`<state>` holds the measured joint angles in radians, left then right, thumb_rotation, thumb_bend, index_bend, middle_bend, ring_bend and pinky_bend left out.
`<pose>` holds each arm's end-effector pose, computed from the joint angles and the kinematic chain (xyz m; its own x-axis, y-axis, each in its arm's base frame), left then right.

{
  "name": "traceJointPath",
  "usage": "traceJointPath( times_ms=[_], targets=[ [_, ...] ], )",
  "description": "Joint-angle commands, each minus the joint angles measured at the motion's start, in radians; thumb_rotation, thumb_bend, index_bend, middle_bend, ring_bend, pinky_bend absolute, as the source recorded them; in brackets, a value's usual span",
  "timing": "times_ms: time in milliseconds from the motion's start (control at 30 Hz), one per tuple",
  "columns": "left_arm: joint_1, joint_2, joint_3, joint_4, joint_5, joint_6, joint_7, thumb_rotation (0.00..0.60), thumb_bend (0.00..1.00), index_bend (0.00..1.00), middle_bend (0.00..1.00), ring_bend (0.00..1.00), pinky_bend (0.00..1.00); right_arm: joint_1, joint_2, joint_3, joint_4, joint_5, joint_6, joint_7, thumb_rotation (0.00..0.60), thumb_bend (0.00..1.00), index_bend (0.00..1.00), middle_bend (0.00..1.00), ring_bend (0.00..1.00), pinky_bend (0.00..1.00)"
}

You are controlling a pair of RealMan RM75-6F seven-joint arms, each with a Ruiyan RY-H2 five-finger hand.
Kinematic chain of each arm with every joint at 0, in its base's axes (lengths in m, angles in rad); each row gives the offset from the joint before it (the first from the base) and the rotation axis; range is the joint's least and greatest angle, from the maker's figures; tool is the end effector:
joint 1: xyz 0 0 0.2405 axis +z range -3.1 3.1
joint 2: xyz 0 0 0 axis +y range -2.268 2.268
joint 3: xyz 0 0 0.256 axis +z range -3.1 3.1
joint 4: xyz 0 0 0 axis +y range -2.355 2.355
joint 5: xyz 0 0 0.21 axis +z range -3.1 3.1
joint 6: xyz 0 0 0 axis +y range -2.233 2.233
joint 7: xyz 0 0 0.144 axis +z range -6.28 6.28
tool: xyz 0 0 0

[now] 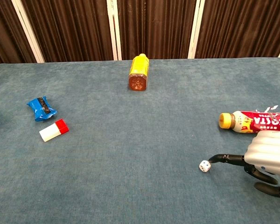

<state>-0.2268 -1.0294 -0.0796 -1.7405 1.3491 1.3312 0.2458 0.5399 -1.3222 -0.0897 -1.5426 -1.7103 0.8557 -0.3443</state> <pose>-0.2873 0.2260 0.1661 0.5577 0.0774 0.8264 0.8297 -0.0251 -0.5576 -0.2324 -0.2325 -0.0016 0.8230 -0.2349 0.5172 -0.4987 -0.7346 0.4600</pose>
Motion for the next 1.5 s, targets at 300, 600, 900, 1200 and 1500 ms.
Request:
traceJointPath(
  times_ms=[300, 600, 900, 1200, 1500],
  targets=[
    [-0.005, -0.004, 0.0, 0.003, -0.01, -0.009, 0.009, 0.6, 0.0, 0.0, 0.0, 0.0, 0.0, 0.006, -0.026, -0.008, 0.01, -0.025, 0.031, -0.012, 0.6, 0.53, 0.0, 0.72, 0.64, 0.93],
    [-0.005, -0.002, 0.0, 0.005, -0.014, -0.011, 0.005, 0.6, 0.0, 0.0, 0.0, 0.0, 0.0, 0.009, -0.04, -0.015, 0.024, -0.004, 0.018, -0.029, 0.6, 0.53, 0.0, 0.72, 0.64, 0.93],
    [-0.007, -0.002, 0.001, 0.007, -0.014, -0.013, 0.003, 0.6, 0.0, 0.0, 0.0, 0.0, 0.0, 0.003, -0.037, -0.018, 0.047, 0.026, 0.02, -0.032, 0.6, 0.53, 0.0, 0.72, 0.64, 0.93],
    [-0.007, -0.001, 0.001, 0.004, -0.016, -0.013, 0.004, 0.6, 0.0, 0.0, 0.0, 0.0, 0.0, -0.015, -0.011, -0.031, 0.068, 0.043, 0.048, 0.01, 0.6, 0.53, 0.0, 0.72, 0.64, 0.93],
    [-0.006, 0.002, 0.004, -0.005, -0.011, -0.01, 0.003, 0.6, 0.0, 0.0, 0.0, 0.0, 0.0, -0.048, 0.027, -0.081, 0.087, 0.003, 0.105, 0.07, 0.6, 0.53, 0.0, 0.72, 0.64, 0.93]
  ],
)
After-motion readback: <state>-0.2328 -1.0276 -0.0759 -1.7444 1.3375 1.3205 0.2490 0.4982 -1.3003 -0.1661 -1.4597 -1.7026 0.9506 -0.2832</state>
